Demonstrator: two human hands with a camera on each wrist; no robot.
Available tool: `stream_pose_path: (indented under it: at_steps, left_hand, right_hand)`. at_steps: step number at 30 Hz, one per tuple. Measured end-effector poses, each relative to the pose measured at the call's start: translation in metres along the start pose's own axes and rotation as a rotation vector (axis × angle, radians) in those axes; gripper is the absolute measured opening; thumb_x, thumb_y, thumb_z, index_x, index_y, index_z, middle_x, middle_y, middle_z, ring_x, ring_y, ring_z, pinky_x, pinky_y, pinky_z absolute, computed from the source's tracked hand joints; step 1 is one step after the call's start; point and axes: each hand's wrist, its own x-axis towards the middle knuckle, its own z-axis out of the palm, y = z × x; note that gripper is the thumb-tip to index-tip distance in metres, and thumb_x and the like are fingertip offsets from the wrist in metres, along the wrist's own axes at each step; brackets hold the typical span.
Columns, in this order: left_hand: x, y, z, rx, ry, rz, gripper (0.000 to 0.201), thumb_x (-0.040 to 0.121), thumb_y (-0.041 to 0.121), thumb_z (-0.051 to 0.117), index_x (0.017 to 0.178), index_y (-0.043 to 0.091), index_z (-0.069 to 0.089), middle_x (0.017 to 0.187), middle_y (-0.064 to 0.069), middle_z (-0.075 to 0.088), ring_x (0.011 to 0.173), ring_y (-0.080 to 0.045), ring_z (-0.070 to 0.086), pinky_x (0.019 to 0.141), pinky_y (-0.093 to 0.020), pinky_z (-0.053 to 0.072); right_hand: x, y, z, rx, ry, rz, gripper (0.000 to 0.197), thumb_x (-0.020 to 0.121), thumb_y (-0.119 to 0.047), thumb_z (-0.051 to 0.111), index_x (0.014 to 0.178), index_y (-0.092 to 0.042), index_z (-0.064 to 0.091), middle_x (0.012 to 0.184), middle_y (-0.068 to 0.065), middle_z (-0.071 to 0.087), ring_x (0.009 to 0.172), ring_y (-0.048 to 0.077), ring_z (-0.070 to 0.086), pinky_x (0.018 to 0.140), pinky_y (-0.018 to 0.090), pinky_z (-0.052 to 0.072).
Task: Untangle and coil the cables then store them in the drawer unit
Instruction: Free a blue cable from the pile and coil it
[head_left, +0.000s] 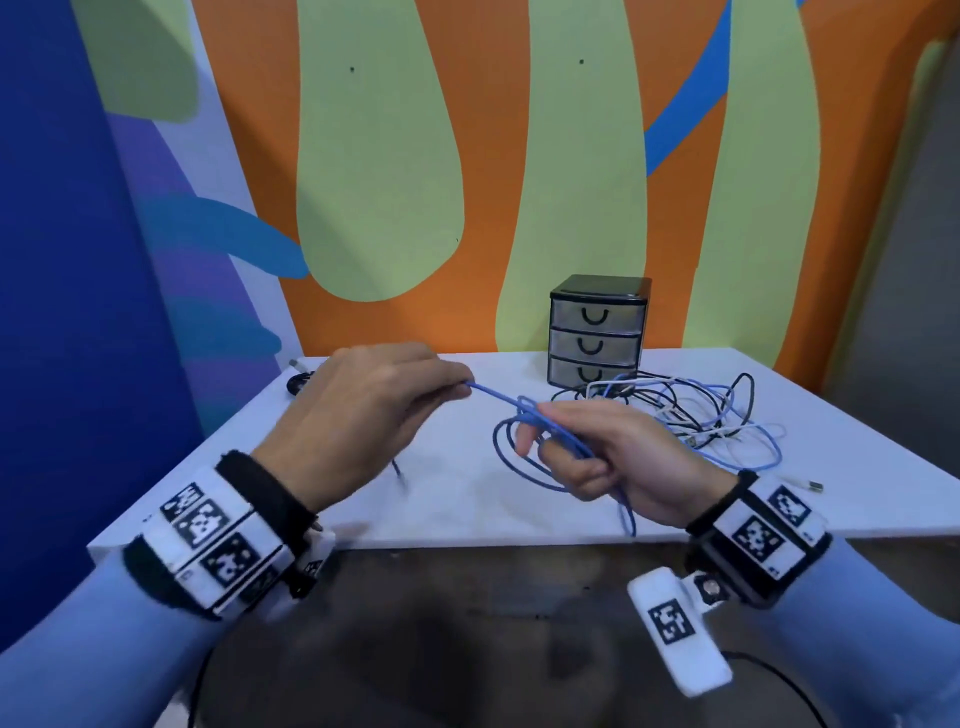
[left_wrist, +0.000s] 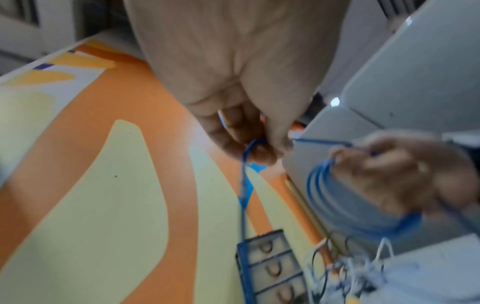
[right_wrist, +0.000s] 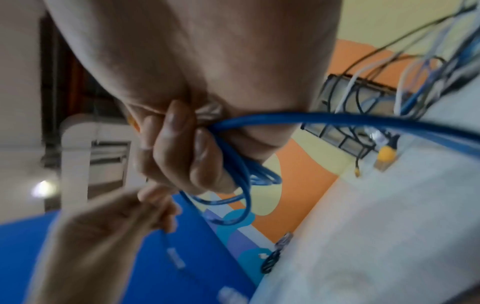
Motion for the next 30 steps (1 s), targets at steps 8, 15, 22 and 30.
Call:
stream_pose_path:
  at_steps: [8, 15, 22, 30]
  left_hand:
    - [-0.005, 0.014, 0.049, -0.169, 0.229, -0.201, 0.017, 0.102, 0.028, 0.070, 0.111, 0.020, 0.082, 0.090, 0.004, 0.073, 0.075, -0.017, 0.067, 0.068, -0.042, 0.056]
    - [-0.003, 0.054, 0.048, -1.252, 0.067, -0.810, 0.032, 0.106, 0.005, 0.047, 0.112, -0.004, 0.077, 0.104, -0.025, 0.078, 0.102, -0.038, 0.077, 0.095, -0.040, 0.063]
    - [-0.013, 0.066, 0.051, -1.240, 0.115, -0.730, 0.031, 0.094, 0.029, 0.075, 0.102, -0.001, 0.080, 0.094, -0.024, 0.077, 0.087, -0.027, 0.072, 0.091, -0.044, 0.060]
    - [-0.011, 0.080, 0.050, -1.002, 0.100, -0.855, 0.023, 0.079, 0.004, 0.089, 0.095, 0.009, 0.073, 0.080, -0.003, 0.075, 0.072, -0.016, 0.070, 0.077, -0.031, 0.059]
  right_hand:
    - [-0.004, -0.003, 0.013, 0.419, -0.198, 0.052, 0.034, 0.105, -0.037, 0.046, 0.074, -0.021, 0.047, 0.056, -0.007, 0.019, 0.045, 0.008, 0.010, 0.044, 0.023, 0.008]
    - [-0.003, -0.005, 0.012, 0.530, -0.002, -0.008, 0.037, 0.104, -0.039, 0.045, 0.072, -0.022, 0.045, 0.055, -0.008, 0.017, 0.044, 0.008, 0.007, 0.043, 0.022, 0.007]
    - [0.004, 0.006, 0.013, 0.122, 0.366, -0.136, 0.040, 0.111, -0.038, 0.043, 0.077, -0.017, 0.044, 0.068, -0.001, 0.039, 0.053, 0.012, 0.032, 0.043, 0.019, 0.023]
    - [0.009, 0.025, 0.021, -0.416, 0.504, -0.242, 0.045, 0.113, -0.038, 0.038, 0.080, -0.009, 0.050, 0.053, 0.004, 0.058, 0.053, 0.023, 0.060, 0.059, 0.041, 0.049]
